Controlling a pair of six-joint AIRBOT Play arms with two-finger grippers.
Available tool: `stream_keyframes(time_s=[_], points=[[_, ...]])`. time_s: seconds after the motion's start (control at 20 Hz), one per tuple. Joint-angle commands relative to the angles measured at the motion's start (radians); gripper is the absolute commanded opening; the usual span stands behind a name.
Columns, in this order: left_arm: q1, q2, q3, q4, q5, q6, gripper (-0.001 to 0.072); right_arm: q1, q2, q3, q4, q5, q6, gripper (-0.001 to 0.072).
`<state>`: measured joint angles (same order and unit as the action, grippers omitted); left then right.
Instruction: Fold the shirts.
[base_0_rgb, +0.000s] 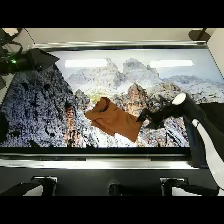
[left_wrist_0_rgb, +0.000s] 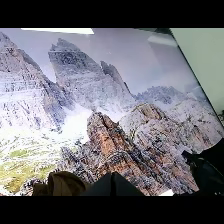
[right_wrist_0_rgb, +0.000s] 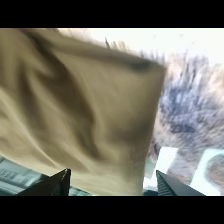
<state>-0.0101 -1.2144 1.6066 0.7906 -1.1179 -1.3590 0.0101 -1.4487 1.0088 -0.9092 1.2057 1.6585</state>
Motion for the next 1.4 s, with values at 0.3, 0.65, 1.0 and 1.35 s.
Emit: stream_keyframes(time_s=[0.3,0.65,1.0,1.35], points=[[0.001,0.001,-0.002,0.000,0.000,-0.002,0.0026,0.073,0.039,-0.116,0.214,-0.301,-0.131,0.0036],[0.001,0.001,-0.003,0.000,0.011,0.010,0.0026,-0.319,0.163,0.349,0.102,0.074,-0.036,0.0036],[0.001,0.001,-0.003,0.000,0.010,0.015,0.0026,-0.678,0.163,0.663,0.033,0.253,0.060,0.0036],[0.001,0.001,-0.003,0.000,0.010,0.031,0.0026,-0.914,0.163,0.763,0.035,0.266,0.145,0.0037]])
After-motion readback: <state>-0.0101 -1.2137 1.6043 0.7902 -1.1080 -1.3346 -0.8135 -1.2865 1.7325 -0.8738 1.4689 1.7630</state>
